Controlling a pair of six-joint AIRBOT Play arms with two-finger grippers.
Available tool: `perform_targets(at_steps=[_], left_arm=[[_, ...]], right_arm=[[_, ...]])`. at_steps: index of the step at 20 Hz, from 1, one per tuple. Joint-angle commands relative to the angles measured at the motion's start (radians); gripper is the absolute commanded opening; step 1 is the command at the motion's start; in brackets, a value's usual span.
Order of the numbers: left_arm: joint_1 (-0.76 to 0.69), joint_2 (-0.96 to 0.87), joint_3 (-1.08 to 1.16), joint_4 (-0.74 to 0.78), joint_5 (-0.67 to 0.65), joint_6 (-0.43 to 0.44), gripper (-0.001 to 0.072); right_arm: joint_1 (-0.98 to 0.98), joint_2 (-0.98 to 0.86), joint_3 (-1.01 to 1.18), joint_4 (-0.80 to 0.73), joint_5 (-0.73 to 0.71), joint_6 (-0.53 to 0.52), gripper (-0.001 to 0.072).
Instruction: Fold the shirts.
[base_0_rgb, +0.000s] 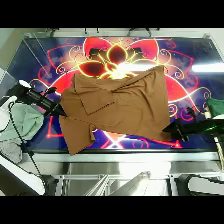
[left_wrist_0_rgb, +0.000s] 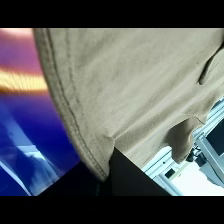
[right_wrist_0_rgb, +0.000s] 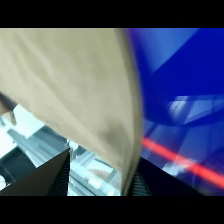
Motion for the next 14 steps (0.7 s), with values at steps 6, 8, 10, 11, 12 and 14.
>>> perform_targets(at_steps=[6, 8, 10, 11, 12, 14], left_arm=[[0.04, 0.013, 0.001, -0.109, -0.132, 0.044, 0.002], [0.053, 0.079, -0.001, -0.26, -0.227, 0.064, 0.0019], [0.064, 0.23, -0.03, -0.396, -0.224, 0.114, 0.0019], [0.072, 0.33, -0.058, -0.494, -0.224, 0.151, 0.0019], [0.083, 0.432, -0.089, -0.596, -0.224, 0.191, 0.0019], [0.125, 0.665, -0.153, -0.779, -0.224, 0.263, 0.0021]], right_arm=[[0.047, 0.01, 0.017, 0.143, 0.023, -0.074, 0.0018], [0.042, 0.073, 0.062, 0.23, 0.107, -0.093, 0.0017], [0.042, 0.187, 0.146, 0.357, 0.208, -0.114, 0.0017], [0.042, 0.264, 0.198, 0.413, 0.231, -0.114, 0.0017], [0.042, 0.35, 0.254, 0.458, 0.232, -0.113, 0.0017], [0.022, 0.506, 0.364, 0.571, 0.222, -0.113, 0.0017]])
